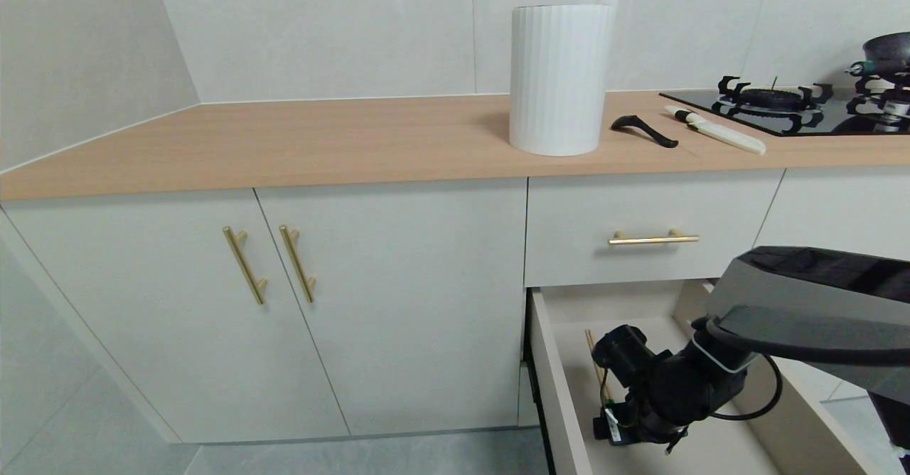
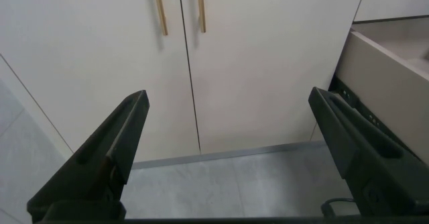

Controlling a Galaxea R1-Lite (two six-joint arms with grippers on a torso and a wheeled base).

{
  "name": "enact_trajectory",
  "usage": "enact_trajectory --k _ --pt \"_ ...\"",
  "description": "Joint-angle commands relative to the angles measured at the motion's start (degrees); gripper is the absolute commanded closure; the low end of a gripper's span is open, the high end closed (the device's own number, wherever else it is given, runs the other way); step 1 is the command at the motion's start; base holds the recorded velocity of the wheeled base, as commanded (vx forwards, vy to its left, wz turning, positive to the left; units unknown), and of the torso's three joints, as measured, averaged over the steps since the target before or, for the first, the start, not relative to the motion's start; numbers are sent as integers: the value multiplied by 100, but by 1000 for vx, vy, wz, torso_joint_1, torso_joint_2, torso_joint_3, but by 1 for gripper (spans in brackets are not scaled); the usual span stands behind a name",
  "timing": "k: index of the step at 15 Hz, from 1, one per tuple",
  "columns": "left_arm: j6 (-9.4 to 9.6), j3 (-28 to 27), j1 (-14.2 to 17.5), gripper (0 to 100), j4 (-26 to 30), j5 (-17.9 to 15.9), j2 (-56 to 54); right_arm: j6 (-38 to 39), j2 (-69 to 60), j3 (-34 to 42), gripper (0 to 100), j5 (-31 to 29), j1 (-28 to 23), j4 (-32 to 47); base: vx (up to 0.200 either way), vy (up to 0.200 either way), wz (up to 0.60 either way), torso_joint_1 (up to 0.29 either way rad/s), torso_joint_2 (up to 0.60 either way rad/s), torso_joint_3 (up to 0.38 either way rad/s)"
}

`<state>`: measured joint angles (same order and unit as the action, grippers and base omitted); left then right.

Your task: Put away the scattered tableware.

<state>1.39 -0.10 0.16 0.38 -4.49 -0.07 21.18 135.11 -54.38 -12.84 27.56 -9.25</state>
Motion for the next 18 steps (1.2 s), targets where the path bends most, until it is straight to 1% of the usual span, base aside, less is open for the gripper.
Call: enact_trajectory --k 1,6,9,12,13,14,15,18 --pt "2 1 2 0 -3 0 7 9 -64 42 0 0 3 -6 0 0 0 0 0 0" --pt "2 1 2 0 6 0 7 27 -380 279 0 115 -5 -50 0 0 0 0 0 0" --pt "2 1 2 0 -3 0 7 18 -670 349 0 71 -40 -50 0 0 0 0 0 0" --pt "2 1 2 0 6 0 7 -96 -1795 516 0 80 -181 -24 0 0 0 0 0 0" --pt "2 1 2 0 -3 0 7 -289 -2358 622 0 80 -278 -24 0 0 0 0 0 0" --pt "2 1 2 0 -3 0 7 -360 -2621 666 0 80 -331 -24 0 0 0 0 0 0" --pt "2 1 2 0 -3 0 7 -588 -3254 780 0 124 -498 -24 0 0 0 0 0 0" --pt "2 1 2 0 -3 0 7 -869 -4027 806 0 132 -779 -15 0 0 0 0 0 0"
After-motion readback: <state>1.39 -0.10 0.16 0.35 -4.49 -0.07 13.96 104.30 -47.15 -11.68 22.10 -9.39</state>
